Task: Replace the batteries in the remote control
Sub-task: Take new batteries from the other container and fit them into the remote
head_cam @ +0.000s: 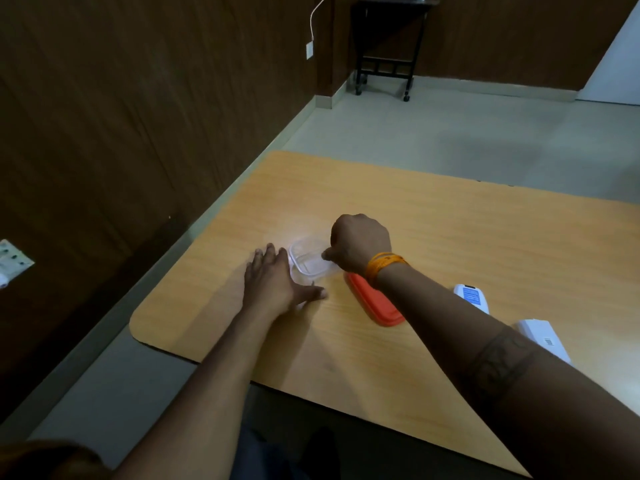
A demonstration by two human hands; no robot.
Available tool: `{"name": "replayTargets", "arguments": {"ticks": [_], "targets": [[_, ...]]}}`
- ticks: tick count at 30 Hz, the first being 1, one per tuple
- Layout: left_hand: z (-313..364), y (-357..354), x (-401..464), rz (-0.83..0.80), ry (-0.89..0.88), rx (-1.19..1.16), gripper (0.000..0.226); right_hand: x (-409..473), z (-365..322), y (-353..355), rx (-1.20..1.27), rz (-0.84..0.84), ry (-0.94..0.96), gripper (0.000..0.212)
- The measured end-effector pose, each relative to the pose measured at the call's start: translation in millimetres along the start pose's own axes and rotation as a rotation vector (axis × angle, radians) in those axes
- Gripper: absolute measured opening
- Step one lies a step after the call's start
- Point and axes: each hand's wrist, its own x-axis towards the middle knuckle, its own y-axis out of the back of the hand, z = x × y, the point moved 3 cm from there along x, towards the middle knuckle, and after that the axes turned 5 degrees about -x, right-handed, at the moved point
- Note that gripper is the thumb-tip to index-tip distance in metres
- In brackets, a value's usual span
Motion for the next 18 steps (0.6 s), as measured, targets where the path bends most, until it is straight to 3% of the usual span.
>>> {"name": "replayTargets", "arguments": {"ticks": [4,10,14,18], "targets": [[0.1,-1.4,1.6,0.007,0.004,0.009,0.135,12.0,-9.8,-4.8,-0.127,-0.088,-0.012,0.027],[0.8,-1.0,0.0,0.006,-0.003,-0.020,0.133,17.6,-8.1,-11.8,-0.071,-0.092,-0.047,0.026],[2.8,0.3,-5.1,0.011,-0.001,-0.028,0.133,10.9,-0.8,-15.7,0.135,-0.027,-0.113,0.024],[7.1,7.2,-12.6,0.032,0.000,-0.108,0.118,-11.0,10.5,-11.5,0.436,0.066,-0.116,0.016]]}}
